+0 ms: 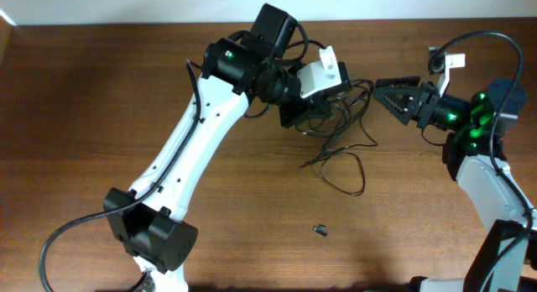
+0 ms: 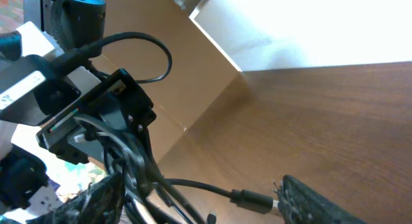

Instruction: Untangle cables

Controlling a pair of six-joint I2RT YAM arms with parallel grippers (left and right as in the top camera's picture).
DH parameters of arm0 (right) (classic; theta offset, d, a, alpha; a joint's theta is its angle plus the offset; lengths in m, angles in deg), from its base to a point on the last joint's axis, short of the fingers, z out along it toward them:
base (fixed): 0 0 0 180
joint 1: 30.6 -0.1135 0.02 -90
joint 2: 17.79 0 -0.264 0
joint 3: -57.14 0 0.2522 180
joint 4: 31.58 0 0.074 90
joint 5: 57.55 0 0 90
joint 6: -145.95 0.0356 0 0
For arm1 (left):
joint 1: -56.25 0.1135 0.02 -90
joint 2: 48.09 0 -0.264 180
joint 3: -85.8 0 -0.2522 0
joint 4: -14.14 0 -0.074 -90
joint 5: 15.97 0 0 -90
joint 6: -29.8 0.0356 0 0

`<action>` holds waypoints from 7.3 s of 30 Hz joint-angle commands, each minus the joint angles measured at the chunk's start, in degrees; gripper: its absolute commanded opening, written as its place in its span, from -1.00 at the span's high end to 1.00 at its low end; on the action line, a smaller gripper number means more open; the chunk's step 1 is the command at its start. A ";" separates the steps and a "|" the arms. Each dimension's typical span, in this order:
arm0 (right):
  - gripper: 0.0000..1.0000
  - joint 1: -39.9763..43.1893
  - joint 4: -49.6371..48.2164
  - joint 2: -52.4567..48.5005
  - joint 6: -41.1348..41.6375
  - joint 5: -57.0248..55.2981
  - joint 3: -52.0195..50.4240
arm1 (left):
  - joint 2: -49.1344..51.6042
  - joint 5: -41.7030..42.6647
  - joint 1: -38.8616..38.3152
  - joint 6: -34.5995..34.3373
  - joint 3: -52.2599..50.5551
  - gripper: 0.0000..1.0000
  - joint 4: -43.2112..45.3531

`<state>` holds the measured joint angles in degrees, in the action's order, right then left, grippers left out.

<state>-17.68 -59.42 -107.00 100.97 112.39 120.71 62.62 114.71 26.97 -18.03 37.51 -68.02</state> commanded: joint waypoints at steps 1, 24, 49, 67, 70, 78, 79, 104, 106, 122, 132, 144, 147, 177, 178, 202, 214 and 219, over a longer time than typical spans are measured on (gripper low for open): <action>-0.46 -0.79 -0.20 -0.20 -0.20 1.79 0.35 | -0.81 4.55 0.20 -0.33 -0.11 1.00 0.46; 0.66 -1.46 -0.20 -0.20 -0.17 1.77 0.35 | -0.81 -4.55 -3.58 -0.31 -0.17 0.89 -0.57; 0.92 -1.25 31.17 -0.20 1.81 -23.19 0.37 | -0.81 -18.23 -0.17 -11.54 -0.15 1.00 -0.61; -0.84 -1.33 9.33 -0.20 -1.07 -2.32 0.37 | -0.81 -18.78 -0.57 -11.52 -0.15 -0.98 2.64; -0.96 -1.33 10.34 -0.20 -1.11 -2.34 0.35 | -0.81 -24.24 0.52 -11.63 -0.17 -0.98 1.88; -0.98 -1.33 28.39 -0.20 -5.86 -13.66 0.35 | -0.81 -31.54 9.90 -26.58 -0.17 -0.99 3.45; -0.98 -1.33 31.30 -0.20 -5.86 -16.09 0.35 | -0.79 -31.54 11.93 -26.97 -0.20 -0.98 3.19; -0.98 -1.29 34.60 -0.20 -5.84 -26.93 0.35 | -0.79 -31.54 15.85 -27.39 -0.24 -0.99 3.21; -0.98 -1.29 34.60 -0.20 -5.84 -26.93 0.35 | -0.79 -31.54 15.85 -27.39 -0.24 -0.99 3.21; -0.97 -1.29 34.60 -0.20 -5.84 -26.93 0.35 | 15.17 -28.92 11.39 -27.82 -0.98 -0.98 13.38; -0.98 -1.29 34.60 -0.20 -5.84 -26.93 0.35 | 26.08 -34.64 3.74 -27.78 -0.98 -0.98 31.47; -0.97 -1.29 34.60 -0.20 -5.84 -26.91 0.35 | 32.06 -34.56 3.76 -27.17 -0.98 -0.03 37.79; -0.97 -1.29 34.60 -0.20 -5.81 -26.93 0.35 | 32.06 -34.53 3.76 -27.17 -0.98 0.00 37.92; -0.98 -1.29 33.42 -0.20 -4.50 -25.79 0.37 | 4.98 -7.06 9.09 -40.06 3.82 1.00 26.67; -0.98 -1.31 31.34 -0.20 -3.10 -23.30 0.37 | 5.27 -9.60 9.09 -40.04 3.82 1.00 25.94; -0.97 -13.92 -2.64 -0.20 -2.69 -8.59 0.35 | 6.45 -8.94 -0.31 -43.45 3.82 1.00 17.92; -0.97 -16.61 8.90 -0.22 -11.23 -10.12 0.35 | 6.45 -10.21 0.70 -44.54 3.82 1.00 29.38; -0.98 -16.61 14.45 -0.20 -16.35 -15.50 0.35 | 5.35 3.17 8.90 -48.39 3.85 1.00 29.51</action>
<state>-34.05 -48.28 -107.52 88.49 102.05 120.73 68.79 106.04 30.25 -63.60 40.81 -39.30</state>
